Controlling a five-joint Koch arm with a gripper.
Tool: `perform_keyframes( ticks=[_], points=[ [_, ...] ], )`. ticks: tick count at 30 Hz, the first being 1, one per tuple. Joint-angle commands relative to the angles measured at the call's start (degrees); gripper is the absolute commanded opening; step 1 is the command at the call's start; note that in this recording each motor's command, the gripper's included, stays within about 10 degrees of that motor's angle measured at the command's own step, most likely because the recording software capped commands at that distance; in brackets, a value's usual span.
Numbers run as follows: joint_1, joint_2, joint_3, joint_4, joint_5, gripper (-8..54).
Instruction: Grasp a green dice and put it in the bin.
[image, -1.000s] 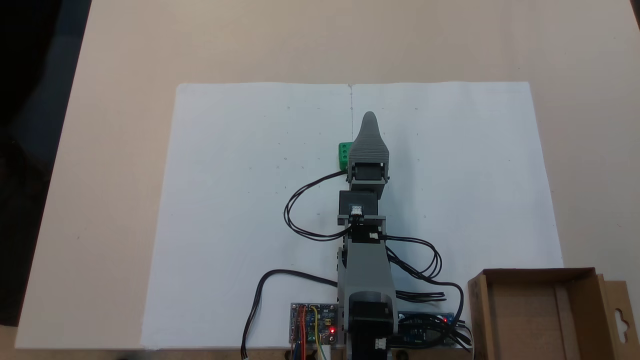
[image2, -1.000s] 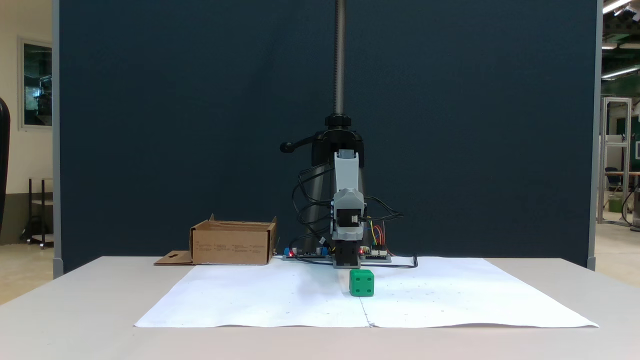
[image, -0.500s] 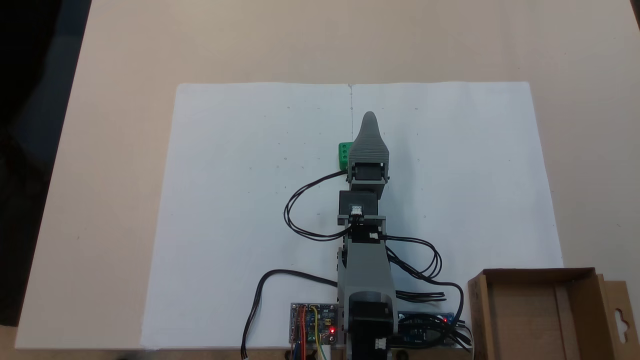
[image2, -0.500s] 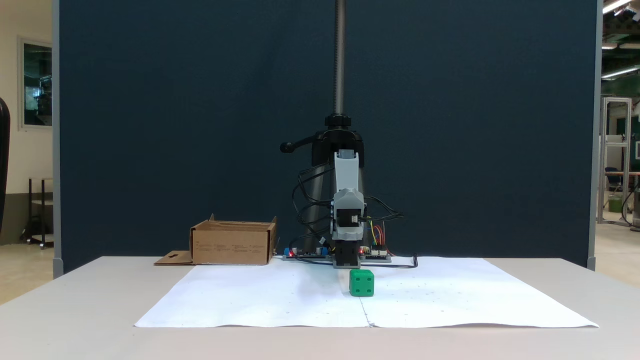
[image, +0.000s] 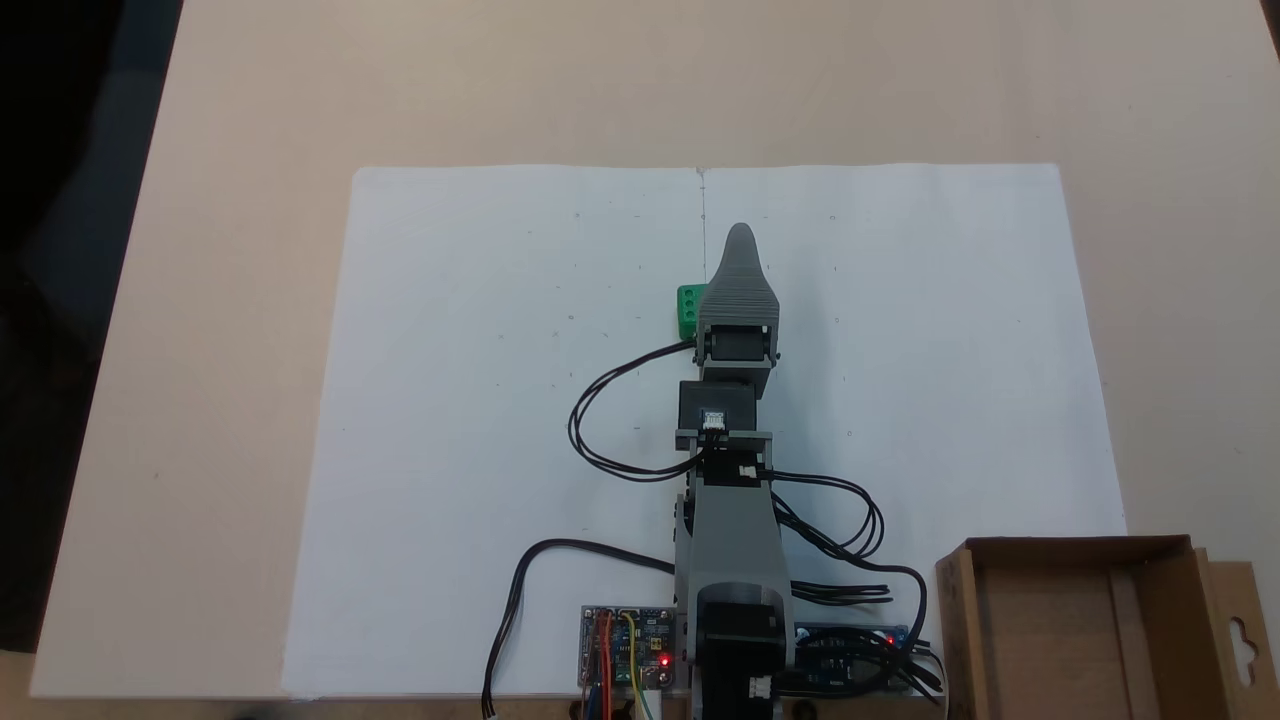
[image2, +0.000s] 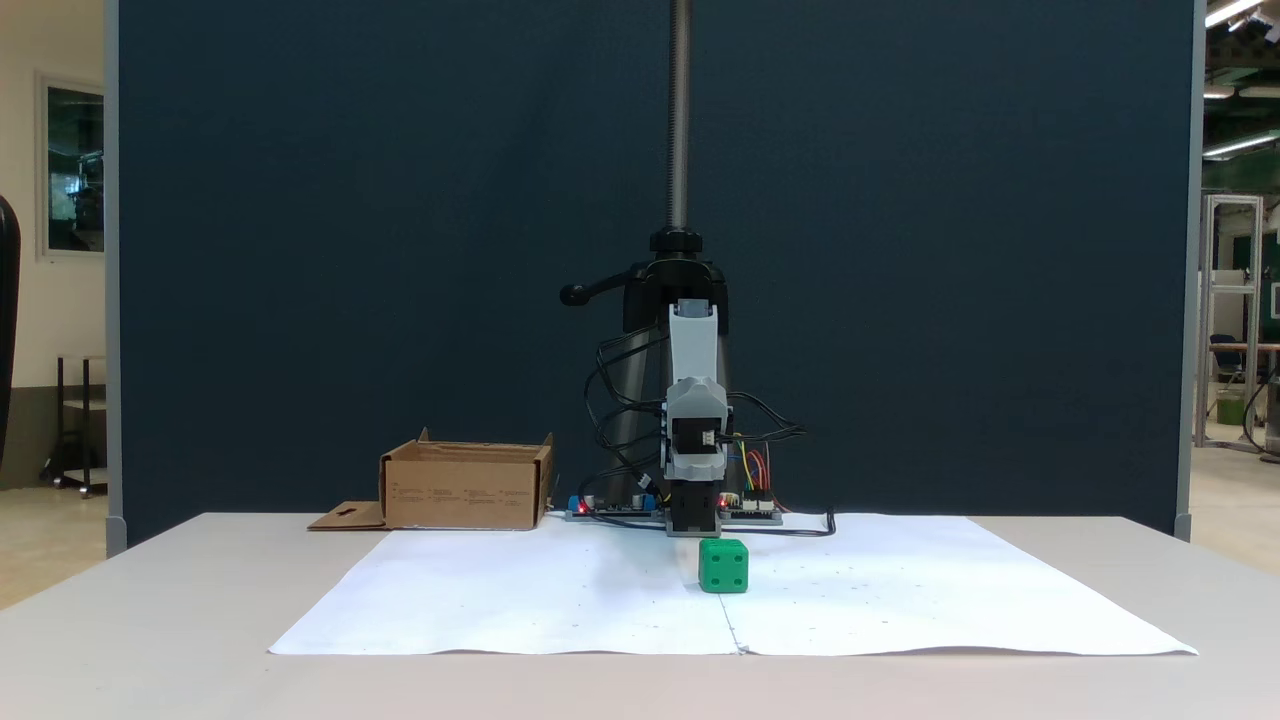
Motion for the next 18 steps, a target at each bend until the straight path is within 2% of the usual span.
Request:
perform_keyframes(
  ticks=[1,6,18],
  points=[
    [0.70,6.94,4.04,-7.38,-2.11,41.5],
    [0.70,6.86,0.70,-6.42,-2.81,41.4],
    [1.41,7.03,-8.09,12.57,-5.19,41.4]
  ],
)
